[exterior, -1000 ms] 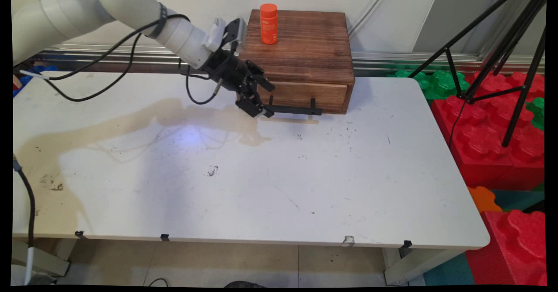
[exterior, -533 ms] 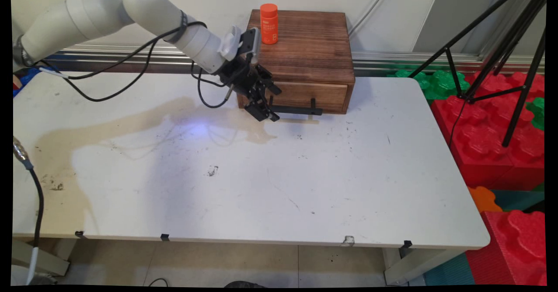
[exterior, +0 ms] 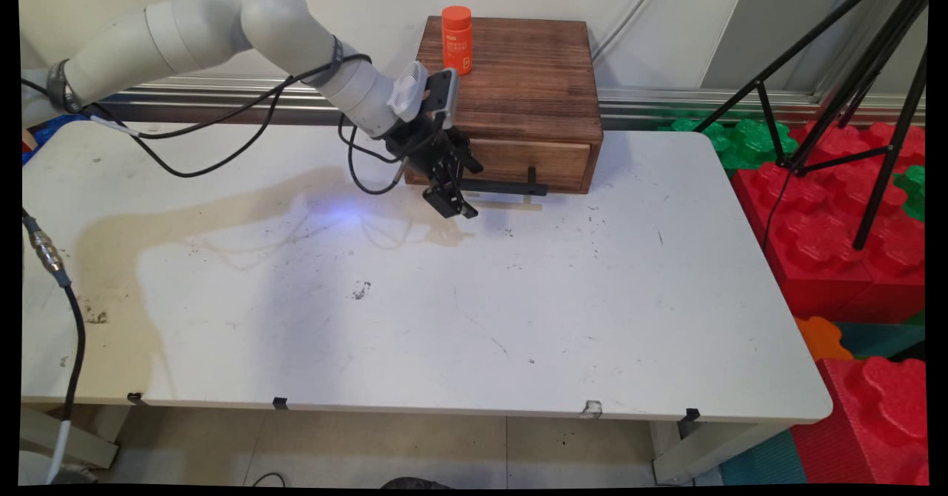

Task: Open the drawer

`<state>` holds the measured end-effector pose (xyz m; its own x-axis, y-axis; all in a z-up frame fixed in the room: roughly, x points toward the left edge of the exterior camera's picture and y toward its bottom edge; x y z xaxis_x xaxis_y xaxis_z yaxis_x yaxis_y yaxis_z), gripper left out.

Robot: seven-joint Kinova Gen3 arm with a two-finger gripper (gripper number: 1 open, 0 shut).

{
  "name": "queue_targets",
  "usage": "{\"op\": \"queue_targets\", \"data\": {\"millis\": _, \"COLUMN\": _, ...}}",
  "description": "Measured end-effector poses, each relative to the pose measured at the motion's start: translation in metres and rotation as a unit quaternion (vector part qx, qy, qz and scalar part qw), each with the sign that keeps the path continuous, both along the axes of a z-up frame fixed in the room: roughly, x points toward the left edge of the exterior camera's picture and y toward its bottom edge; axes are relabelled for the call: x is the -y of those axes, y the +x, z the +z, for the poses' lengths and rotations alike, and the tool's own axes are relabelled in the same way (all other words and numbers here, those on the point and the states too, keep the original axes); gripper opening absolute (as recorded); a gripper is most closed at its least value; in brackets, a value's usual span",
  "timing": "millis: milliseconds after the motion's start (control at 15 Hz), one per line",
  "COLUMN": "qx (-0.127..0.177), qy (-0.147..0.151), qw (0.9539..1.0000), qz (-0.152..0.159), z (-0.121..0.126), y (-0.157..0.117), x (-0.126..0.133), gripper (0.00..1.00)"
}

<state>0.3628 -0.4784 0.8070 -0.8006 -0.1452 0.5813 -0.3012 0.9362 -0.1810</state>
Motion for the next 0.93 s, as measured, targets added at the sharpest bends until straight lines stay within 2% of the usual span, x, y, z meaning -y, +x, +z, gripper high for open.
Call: {"op": "queue_targets", "data": {"millis": 933, "qx": 0.027, "qy": -0.002, "qw": 0.9995, "qz": -0.018, "z": -0.014, "y": -0.011, "x": -0.002, "gripper": 1.00}}
